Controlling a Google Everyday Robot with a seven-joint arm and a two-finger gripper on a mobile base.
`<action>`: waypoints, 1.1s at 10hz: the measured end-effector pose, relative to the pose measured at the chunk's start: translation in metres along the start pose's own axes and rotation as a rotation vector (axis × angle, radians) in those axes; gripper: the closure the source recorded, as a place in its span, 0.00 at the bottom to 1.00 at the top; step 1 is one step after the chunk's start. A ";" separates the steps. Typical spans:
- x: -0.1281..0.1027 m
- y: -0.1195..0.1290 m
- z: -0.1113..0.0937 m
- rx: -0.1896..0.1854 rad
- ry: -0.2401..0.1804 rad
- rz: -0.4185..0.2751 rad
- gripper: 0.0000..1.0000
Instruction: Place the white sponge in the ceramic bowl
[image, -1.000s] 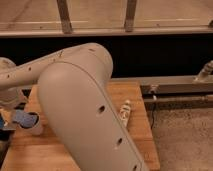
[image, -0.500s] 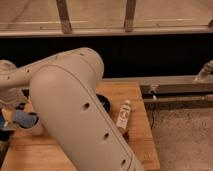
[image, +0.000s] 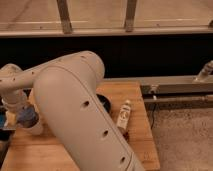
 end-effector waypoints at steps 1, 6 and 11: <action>0.003 -0.003 -0.005 0.002 -0.010 0.009 0.63; 0.008 -0.008 -0.022 0.004 -0.058 0.036 1.00; 0.016 -0.049 -0.066 0.030 -0.197 0.148 1.00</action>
